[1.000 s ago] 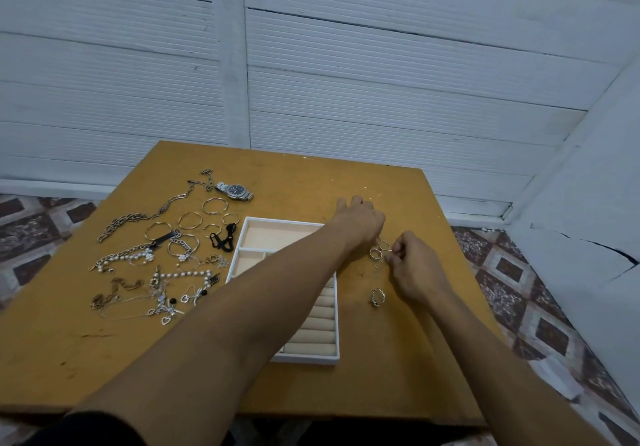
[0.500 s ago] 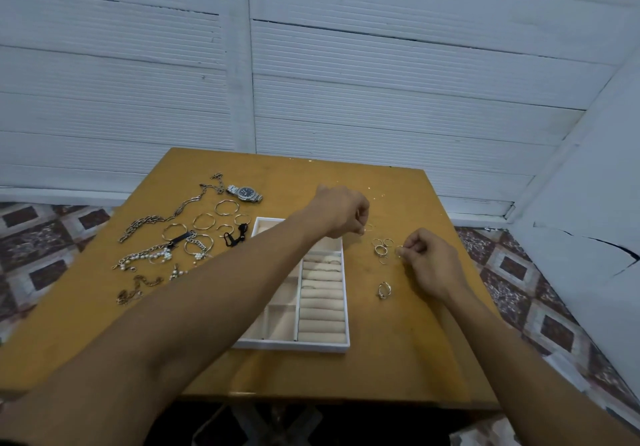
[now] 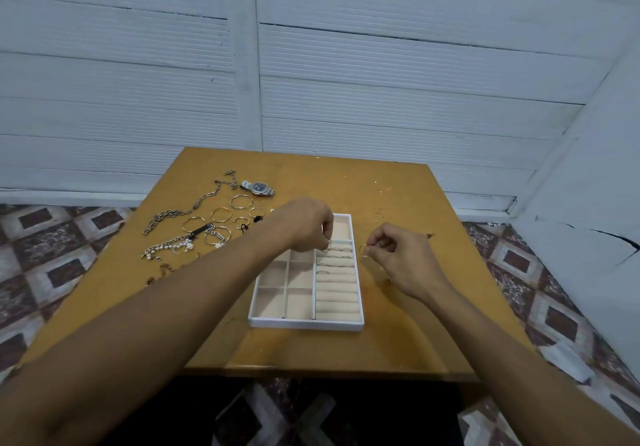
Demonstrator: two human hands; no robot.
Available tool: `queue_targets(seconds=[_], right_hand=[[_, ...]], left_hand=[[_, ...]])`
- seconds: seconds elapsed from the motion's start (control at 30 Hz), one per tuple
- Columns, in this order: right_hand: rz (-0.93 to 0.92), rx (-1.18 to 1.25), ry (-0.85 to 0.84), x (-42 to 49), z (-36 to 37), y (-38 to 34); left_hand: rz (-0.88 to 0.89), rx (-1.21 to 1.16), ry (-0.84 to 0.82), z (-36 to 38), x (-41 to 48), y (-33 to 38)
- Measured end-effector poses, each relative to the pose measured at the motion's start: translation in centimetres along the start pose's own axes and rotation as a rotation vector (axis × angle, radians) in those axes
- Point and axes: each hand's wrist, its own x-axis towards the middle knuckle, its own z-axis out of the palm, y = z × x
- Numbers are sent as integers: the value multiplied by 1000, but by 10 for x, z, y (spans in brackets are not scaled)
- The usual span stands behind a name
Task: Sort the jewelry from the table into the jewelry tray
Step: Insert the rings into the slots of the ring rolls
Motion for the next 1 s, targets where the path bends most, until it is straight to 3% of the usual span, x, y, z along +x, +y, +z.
queue_targets(seconds=[0.17, 0.4, 0.77, 1.0], right_hand=[[-28, -17, -14, -7, 5, -8], [-46, -49, -66, -12, 16, -12], [-166, -285, -139, -15, 21, -16], [-224, -361, -138, -15, 22, -11]], left_hand=[[-23, -34, 13, 1, -5, 2], [-109, -208, -131, -3, -13, 5], [-144, -197, -14, 5, -16, -7], [-160, -256, -84, 5, -17, -6]])
